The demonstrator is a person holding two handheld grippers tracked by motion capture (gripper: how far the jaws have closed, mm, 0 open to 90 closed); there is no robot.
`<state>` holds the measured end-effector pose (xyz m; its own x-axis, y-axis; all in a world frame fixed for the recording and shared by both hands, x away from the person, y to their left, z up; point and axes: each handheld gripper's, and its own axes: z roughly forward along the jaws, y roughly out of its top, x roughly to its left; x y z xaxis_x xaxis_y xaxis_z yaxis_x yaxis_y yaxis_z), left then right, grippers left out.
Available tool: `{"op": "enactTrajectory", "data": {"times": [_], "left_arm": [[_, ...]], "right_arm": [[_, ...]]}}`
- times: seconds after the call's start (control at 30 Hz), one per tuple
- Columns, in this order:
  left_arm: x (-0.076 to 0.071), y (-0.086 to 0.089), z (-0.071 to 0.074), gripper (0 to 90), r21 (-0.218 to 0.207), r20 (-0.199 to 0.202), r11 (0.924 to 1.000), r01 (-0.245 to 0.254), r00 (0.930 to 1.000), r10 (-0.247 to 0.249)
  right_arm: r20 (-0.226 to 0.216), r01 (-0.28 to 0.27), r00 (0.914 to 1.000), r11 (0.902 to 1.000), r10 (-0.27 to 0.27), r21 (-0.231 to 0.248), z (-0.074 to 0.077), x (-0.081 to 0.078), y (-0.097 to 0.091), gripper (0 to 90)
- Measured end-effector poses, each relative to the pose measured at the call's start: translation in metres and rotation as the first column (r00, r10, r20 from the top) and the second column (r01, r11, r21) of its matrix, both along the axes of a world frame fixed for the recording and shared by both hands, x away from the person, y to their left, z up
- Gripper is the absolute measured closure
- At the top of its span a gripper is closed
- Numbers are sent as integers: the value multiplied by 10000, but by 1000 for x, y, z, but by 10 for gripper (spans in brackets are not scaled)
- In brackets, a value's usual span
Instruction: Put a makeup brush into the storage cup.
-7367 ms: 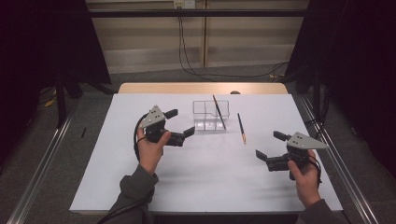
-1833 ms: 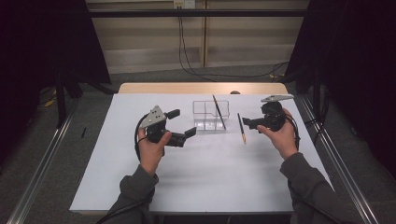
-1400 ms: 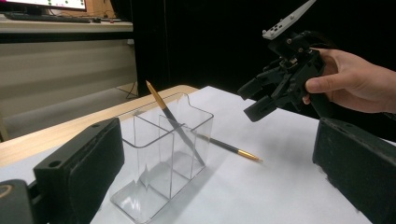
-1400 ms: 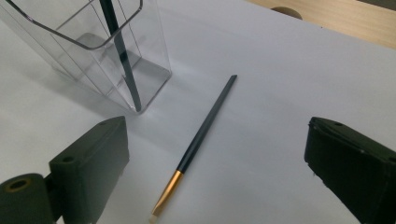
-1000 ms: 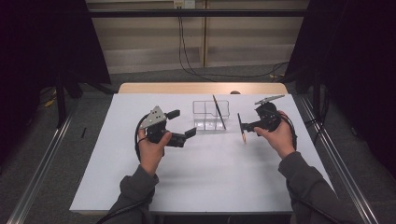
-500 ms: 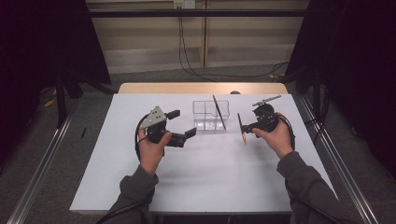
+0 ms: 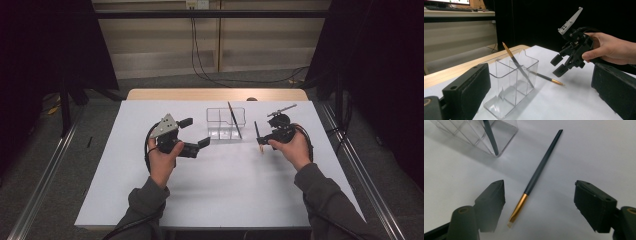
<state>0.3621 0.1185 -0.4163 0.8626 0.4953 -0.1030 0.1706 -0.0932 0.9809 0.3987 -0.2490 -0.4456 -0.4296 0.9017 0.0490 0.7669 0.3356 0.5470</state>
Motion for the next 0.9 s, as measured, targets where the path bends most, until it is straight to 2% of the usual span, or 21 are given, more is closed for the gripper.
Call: {"op": "enactTrajectory", "data": {"times": [0.17,0.43,0.5,0.83,0.9], "left_arm": [[0,0,0,21,44,10,10000,13,10000,-13],[0,0,0,22,50,36,10000,-14,10000,14],[1,0,-1,22,-30,10,9999,146,9999,-146],[1,0,-1,22,29,14,9999,139,9999,-139],[1,0,-1,22,6,-7,9999,105,9999,-105]], "right_arm": [[-16,20,10000,10000,-20,-35,0,-1,1,309],[-37,-241,9997,9997,241,-7,-3,0,3,397],[-95,-197,9998,9998,197,-17,-5,0,4,410],[-172,-384,9991,9990,381,-208,-10,-1,9,481],[-185,-572,9982,9978,566,-324,-11,-1,10,499]]}}
